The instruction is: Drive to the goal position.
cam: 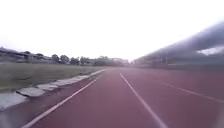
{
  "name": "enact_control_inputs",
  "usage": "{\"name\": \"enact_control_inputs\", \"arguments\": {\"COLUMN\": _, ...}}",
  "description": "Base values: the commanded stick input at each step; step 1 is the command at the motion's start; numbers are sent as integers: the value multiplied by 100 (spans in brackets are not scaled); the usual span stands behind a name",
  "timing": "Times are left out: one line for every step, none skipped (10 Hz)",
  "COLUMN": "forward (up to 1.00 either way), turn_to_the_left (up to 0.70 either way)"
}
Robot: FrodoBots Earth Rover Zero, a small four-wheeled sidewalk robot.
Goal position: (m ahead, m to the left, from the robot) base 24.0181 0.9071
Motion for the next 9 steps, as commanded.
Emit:
{"name": "enact_control_inputs", "arguments": {"forward": 70, "turn_to_the_left": 0}}
{"name": "enact_control_inputs", "arguments": {"forward": 70, "turn_to_the_left": 0}}
{"name": "enact_control_inputs", "arguments": {"forward": 70, "turn_to_the_left": 0}}
{"name": "enact_control_inputs", "arguments": {"forward": 70, "turn_to_the_left": 0}}
{"name": "enact_control_inputs", "arguments": {"forward": 70, "turn_to_the_left": 0}}
{"name": "enact_control_inputs", "arguments": {"forward": 70, "turn_to_the_left": 0}}
{"name": "enact_control_inputs", "arguments": {"forward": 70, "turn_to_the_left": 0}}
{"name": "enact_control_inputs", "arguments": {"forward": 70, "turn_to_the_left": -1}}
{"name": "enact_control_inputs", "arguments": {"forward": 70, "turn_to_the_left": -2}}
